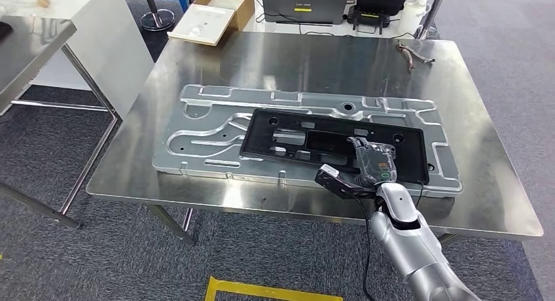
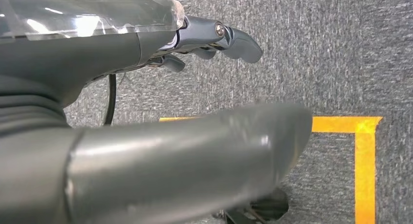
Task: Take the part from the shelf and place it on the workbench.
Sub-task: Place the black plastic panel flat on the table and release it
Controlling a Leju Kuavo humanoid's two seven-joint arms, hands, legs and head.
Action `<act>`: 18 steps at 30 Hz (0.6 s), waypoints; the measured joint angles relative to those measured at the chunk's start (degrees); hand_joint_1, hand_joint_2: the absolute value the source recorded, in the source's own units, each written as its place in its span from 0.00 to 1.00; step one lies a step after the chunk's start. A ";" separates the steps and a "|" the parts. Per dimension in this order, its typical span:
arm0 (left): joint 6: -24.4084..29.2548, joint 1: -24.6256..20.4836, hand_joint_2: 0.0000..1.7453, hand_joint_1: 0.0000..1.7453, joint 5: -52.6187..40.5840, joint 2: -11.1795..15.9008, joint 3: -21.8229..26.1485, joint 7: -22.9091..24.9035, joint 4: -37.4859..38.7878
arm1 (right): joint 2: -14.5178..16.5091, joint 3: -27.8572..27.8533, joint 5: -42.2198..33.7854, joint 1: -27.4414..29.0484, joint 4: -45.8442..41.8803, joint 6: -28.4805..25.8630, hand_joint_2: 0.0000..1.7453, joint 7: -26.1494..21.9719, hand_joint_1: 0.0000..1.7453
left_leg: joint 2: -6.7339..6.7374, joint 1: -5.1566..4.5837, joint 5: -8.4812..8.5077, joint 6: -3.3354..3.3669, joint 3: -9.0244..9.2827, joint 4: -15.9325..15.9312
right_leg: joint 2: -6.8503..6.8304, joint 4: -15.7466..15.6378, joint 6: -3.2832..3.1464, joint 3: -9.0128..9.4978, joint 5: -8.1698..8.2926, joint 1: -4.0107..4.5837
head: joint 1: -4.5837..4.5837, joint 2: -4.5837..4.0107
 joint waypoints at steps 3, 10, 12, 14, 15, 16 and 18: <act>-0.17 -0.07 0.00 0.00 0.05 0.21 0.74 0.39 0.00 | -0.04 -0.31 0.02 0.12 0.62 -0.03 0.00 -0.06 0.00 | -0.12 -0.16 5.48 0.67 5.96 -12.52 | 0.35 0.63 0.93 -0.20 -0.37 0.18 | 0.01 0.00; -0.79 -0.07 0.00 0.00 0.23 0.23 1.31 0.56 0.00 | 0.38 -0.97 -0.04 0.38 1.29 -0.08 0.00 -0.17 0.00 | 0.19 -0.15 5.96 3.03 6.27 -14.02 | 0.24 9.71 2.79 -4.65 -5.46 -0.07 | 0.02 0.00; -0.85 -0.02 0.00 0.00 0.33 0.23 1.43 0.59 0.00 | 0.77 -1.00 -0.08 0.72 1.56 -0.08 0.00 -0.21 0.00 | 0.26 -0.26 5.92 3.16 6.26 -14.02 | 0.22 15.75 2.94 -7.71 -7.40 -0.14 | 0.02 0.00; -0.93 0.00 0.00 0.00 0.46 0.22 1.55 0.63 0.00 | 0.99 -1.03 -0.10 0.93 1.86 -0.08 0.00 -0.28 0.00 | 0.23 -0.33 5.88 3.18 6.33 -14.00 | 0.22 14.29 2.76 -7.19 -5.33 -0.15 | 0.02 0.00; -0.96 -0.02 0.00 0.00 0.50 0.22 1.61 0.63 0.00 | 1.03 -1.04 -0.11 0.91 1.93 -0.08 0.00 -0.33 0.00 | 0.21 -0.36 5.84 3.13 6.42 -13.99 | 0.21 10.67 2.51 -5.44 -3.20 -0.11 | 0.02 0.00; -0.96 -0.03 0.00 0.00 0.54 0.20 1.73 0.62 0.00 | 1.05 -1.05 -0.09 0.82 1.99 -0.08 0.00 -0.40 0.00 | 0.20 -0.40 5.78 3.05 6.49 -13.99 | 0.18 6.63 2.16 -3.44 -1.51 -0.02 | 0.02 0.00; -0.96 -0.08 0.00 0.00 0.56 0.17 2.06 0.61 0.00 | 1.07 -1.07 -0.03 0.64 2.02 -0.08 0.00 -0.49 0.00 | 0.19 -0.55 5.74 2.63 6.46 -13.89 | 0.13 1.18 1.59 -0.86 0.25 0.30 | 0.01 0.00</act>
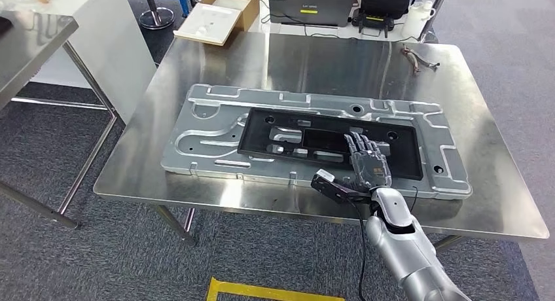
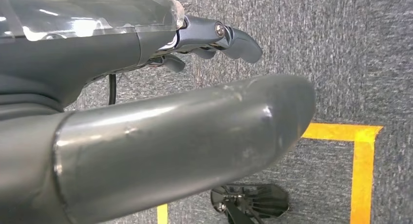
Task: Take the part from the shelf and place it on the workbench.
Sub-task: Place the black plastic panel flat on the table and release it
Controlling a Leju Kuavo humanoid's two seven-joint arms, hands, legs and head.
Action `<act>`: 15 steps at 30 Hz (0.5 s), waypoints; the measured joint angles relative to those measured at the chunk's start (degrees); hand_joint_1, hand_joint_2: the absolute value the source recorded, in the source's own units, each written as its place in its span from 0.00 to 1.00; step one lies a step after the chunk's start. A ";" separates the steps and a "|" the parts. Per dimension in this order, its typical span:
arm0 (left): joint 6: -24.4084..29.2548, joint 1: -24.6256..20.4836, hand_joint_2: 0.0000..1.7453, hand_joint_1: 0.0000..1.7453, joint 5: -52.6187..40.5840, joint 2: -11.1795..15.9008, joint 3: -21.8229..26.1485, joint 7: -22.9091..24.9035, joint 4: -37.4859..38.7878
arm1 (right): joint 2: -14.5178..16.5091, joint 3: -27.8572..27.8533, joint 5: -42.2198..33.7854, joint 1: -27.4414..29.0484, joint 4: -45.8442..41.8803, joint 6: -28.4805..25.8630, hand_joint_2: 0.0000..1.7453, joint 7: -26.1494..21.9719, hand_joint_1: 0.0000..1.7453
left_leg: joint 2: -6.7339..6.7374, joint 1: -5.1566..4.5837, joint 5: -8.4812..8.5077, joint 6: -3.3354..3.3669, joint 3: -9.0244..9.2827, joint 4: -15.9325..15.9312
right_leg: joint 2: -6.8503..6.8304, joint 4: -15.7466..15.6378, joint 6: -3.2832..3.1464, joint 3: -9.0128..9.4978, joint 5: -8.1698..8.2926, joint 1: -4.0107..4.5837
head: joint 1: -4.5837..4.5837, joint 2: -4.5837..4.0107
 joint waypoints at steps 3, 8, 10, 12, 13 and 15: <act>-0.02 -0.01 0.00 0.00 0.00 -0.08 0.39 0.01 0.00 | 0.02 -0.01 0.16 -0.02 0.08 0.00 0.00 -0.05 0.00 | -0.01 -0.08 0.24 -0.78 -0.13 -0.05 | 0.02 -0.91 -0.46 0.15 0.27 0.19 | -0.01 0.00; -0.32 -0.09 0.00 0.00 0.03 -0.14 0.70 -0.07 0.00 | -0.08 0.02 0.68 -0.19 0.19 0.07 0.00 -0.18 0.00 | -0.04 0.18 -6.71 -2.09 -3.68 9.60 | -0.37 -1.79 -1.63 -0.05 1.16 -0.29 | -0.01 0.00; -0.55 -0.09 0.00 0.00 0.01 -0.24 0.86 -0.07 0.01 | -0.13 0.02 1.10 -0.16 0.36 0.11 0.00 -0.21 0.00 | -0.03 0.38 -8.46 -2.40 -4.96 14.23 | -0.47 -1.55 -1.67 -0.49 1.34 -0.27 | -0.01 0.00; -0.68 -0.14 0.00 0.00 -0.02 -0.31 0.93 -0.07 0.01 | -0.13 0.02 1.37 -0.17 0.46 0.13 0.00 -0.23 0.00 | -0.02 0.52 -6.21 -2.43 -2.58 11.00 | -0.47 -1.10 -1.58 -0.95 1.46 -0.32 | -0.01 0.00; -0.69 -0.20 0.00 0.00 -0.03 -0.29 0.96 -0.06 0.00 | -0.14 0.02 1.43 -0.19 0.48 0.13 0.00 -0.23 0.00 | -0.06 0.55 -4.72 -2.33 -0.51 7.27 | -0.46 -0.87 -1.50 -1.15 1.50 -0.35 | -0.01 0.00; -0.71 -0.39 0.00 0.00 -0.07 -0.27 1.01 -0.07 0.00 | -0.16 0.02 1.54 -0.30 0.49 0.13 0.00 -0.26 0.00 | -0.18 0.38 -2.87 -1.99 2.55 1.41 | -0.41 -0.47 -1.00 -1.62 1.81 -0.21 | -0.01 0.00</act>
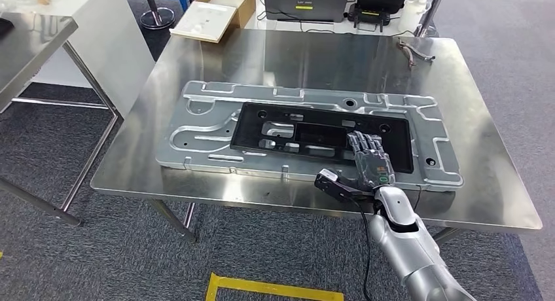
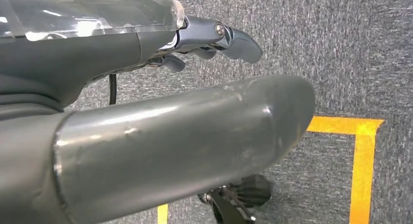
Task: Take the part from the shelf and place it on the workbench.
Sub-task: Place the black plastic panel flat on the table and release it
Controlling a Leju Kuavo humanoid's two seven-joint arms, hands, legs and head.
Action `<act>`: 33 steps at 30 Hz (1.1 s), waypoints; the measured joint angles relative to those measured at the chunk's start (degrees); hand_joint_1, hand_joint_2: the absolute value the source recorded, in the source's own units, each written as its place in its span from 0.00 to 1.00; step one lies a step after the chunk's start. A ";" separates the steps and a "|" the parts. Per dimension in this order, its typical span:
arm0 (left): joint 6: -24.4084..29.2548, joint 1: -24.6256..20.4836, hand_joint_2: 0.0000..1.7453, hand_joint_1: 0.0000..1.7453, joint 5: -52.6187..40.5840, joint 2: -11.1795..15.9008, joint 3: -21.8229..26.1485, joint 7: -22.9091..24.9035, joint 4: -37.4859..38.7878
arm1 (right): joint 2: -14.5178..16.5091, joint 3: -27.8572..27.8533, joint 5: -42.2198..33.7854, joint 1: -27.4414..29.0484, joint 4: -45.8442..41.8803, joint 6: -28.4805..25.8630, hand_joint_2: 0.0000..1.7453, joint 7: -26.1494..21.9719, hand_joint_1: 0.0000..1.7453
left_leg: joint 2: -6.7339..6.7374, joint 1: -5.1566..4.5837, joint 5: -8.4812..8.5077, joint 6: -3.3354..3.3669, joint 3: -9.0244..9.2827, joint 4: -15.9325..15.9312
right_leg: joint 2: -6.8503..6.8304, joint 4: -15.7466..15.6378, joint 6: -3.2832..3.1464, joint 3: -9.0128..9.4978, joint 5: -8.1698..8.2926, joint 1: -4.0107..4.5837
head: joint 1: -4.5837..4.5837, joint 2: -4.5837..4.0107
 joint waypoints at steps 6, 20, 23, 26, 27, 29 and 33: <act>-0.13 -0.13 0.00 0.00 -0.11 -0.12 0.55 -0.03 0.01 | 0.17 0.08 0.52 -0.06 0.01 0.08 0.00 -0.19 0.00 | 0.28 0.16 2.27 2.17 -0.70 -2.19 | 0.24 2.44 1.96 -1.78 -2.03 0.04 | 0.02 0.00; -0.29 -0.20 0.00 0.00 -0.11 -0.39 0.87 -0.04 0.01 | 0.70 0.17 0.74 -0.14 0.19 0.20 0.00 -0.30 0.00 | 0.23 -0.07 4.77 0.05 -5.87 -0.46 | 0.10 -0.86 0.51 4.84 -4.02 -0.21 | 0.01 0.00; -0.30 -0.15 0.00 0.00 -0.11 -0.45 0.89 -0.03 0.02 | 0.49 0.27 0.81 -0.14 0.20 0.22 0.00 -0.31 0.00 | 0.07 0.02 -2.18 -0.69 -8.25 7.21 | -0.18 -1.11 -0.53 3.27 -2.49 -0.30 | 0.01 0.00; -0.30 -0.18 0.00 0.00 -0.11 -0.51 0.89 -0.03 0.01 | 0.18 0.28 0.83 -0.07 0.23 0.23 0.00 -0.31 0.00 | 0.08 0.09 -5.24 -1.12 -8.78 14.83 | -0.32 -0.54 -0.67 1.15 -1.18 -0.15 | 0.01 0.00; -0.30 -0.19 0.00 0.00 -0.11 -0.52 0.89 -0.03 0.00 | 0.16 0.28 0.83 -0.05 0.26 0.25 0.00 -0.31 0.00 | 0.08 0.11 -4.04 -1.12 -7.34 13.96 | -0.31 -0.27 -0.60 0.40 -0.78 -0.14 | 0.01 0.00; -0.30 -0.36 0.00 0.00 -0.11 -0.51 0.89 -0.03 0.00 | 0.16 0.28 0.85 -0.04 0.28 0.27 0.00 -0.31 0.00 | 0.03 0.10 -1.57 -0.82 -2.25 7.24 | -0.24 0.27 -0.28 -0.93 0.01 -0.15 | 0.01 0.00; -0.37 -0.66 0.00 0.00 -0.11 -0.49 0.89 -0.02 0.00 | 0.08 0.28 1.07 -0.08 0.30 0.25 0.00 -0.33 0.00 | -0.16 -0.54 -1.52 0.56 2.93 -1.90 | -0.22 0.09 1.02 -1.81 2.06 -0.12 | 0.02 0.00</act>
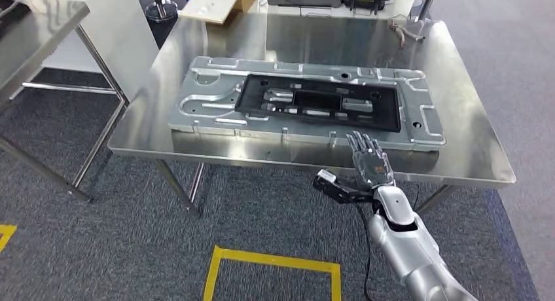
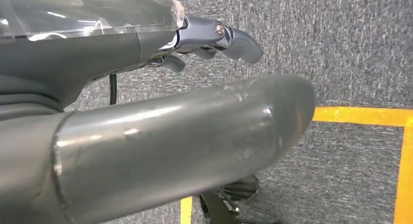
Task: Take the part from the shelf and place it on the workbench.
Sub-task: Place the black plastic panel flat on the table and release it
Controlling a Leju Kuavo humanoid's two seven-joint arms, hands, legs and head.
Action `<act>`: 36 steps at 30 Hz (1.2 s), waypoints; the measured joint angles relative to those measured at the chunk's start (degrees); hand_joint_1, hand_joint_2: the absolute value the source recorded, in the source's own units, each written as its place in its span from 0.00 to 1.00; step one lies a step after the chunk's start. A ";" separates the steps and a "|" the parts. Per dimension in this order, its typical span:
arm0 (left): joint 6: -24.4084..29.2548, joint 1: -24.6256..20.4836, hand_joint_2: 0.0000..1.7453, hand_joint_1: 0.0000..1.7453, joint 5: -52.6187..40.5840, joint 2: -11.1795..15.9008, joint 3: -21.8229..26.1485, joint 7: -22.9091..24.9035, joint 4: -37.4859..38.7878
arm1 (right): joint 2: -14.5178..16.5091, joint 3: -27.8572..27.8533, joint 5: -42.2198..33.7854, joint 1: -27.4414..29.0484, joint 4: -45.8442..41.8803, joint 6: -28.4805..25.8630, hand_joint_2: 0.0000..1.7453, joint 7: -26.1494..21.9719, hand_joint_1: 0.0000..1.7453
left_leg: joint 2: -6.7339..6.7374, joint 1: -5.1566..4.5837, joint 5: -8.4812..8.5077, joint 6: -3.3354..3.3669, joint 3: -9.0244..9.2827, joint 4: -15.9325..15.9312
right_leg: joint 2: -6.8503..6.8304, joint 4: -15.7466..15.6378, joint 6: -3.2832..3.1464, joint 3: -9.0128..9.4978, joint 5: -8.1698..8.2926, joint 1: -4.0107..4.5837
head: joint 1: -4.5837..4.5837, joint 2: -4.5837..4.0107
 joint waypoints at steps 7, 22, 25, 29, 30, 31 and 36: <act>-0.30 -0.24 0.00 0.00 0.00 -0.19 0.02 0.02 0.02 | 0.35 0.02 0.23 0.07 0.33 -0.03 0.00 0.00 0.00 | 0.79 0.44 5.59 2.36 -4.97 -1.08 | 0.73 11.60 1.63 -3.04 -11.06 -0.08 | 0.03 0.00; -0.63 0.35 0.00 0.00 0.13 -0.48 0.48 0.02 0.02 | -0.21 0.09 -1.29 2.38 0.45 -1.37 0.00 -1.11 0.00 | 0.55 0.55 -0.88 -1.05 -14.46 12.20 | -0.13 -2.67 -1.56 6.59 -4.89 0.09 | -0.01 0.00; -0.62 0.32 0.00 0.00 0.18 -0.57 1.16 -0.05 0.02 | -0.50 0.08 -3.93 5.86 -0.63 -3.09 0.00 -2.93 0.00 | 0.53 0.53 1.65 -0.92 -11.67 16.55 | -0.39 -2.04 -1.44 3.37 -2.77 0.36 | 0.00 0.00; -0.54 0.22 0.00 0.00 0.43 -0.64 2.23 -0.08 -0.04 | -0.51 -0.10 -8.20 13.23 -3.42 -7.06 0.00 -6.10 0.00 | 0.10 0.04 0.04 0.39 0.82 2.05 | -0.74 -1.09 -0.57 0.89 -0.65 0.57 | -0.01 0.00; -0.52 0.20 0.00 0.00 0.56 -0.69 2.55 -0.10 -0.06 | -0.50 -0.29 -9.28 14.75 -3.87 -8.07 0.00 -6.85 0.00 | 0.04 -0.17 -1.17 0.75 2.31 -0.59 | -0.82 -1.15 -0.26 0.76 -0.05 0.54 | -0.01 0.00; -0.48 0.27 0.00 0.00 0.70 -0.76 2.88 -0.13 -0.07 | -0.46 -0.63 -10.61 16.33 -4.25 -8.96 0.00 -7.74 0.00 | 0.05 -0.26 -1.35 1.17 2.71 -2.02 | -0.86 -1.33 0.12 0.68 0.66 0.52 | 0.00 0.00; -0.16 0.80 0.00 0.00 1.13 -1.43 4.53 -0.30 -0.04 | 0.27 -5.03 -19.11 23.75 -4.67 -10.92 0.00 -13.22 0.00 | 0.54 -0.11 2.50 3.27 -0.82 -2.36 | 0.12 6.52 1.28 -1.68 -9.01 0.10 | 0.02 0.00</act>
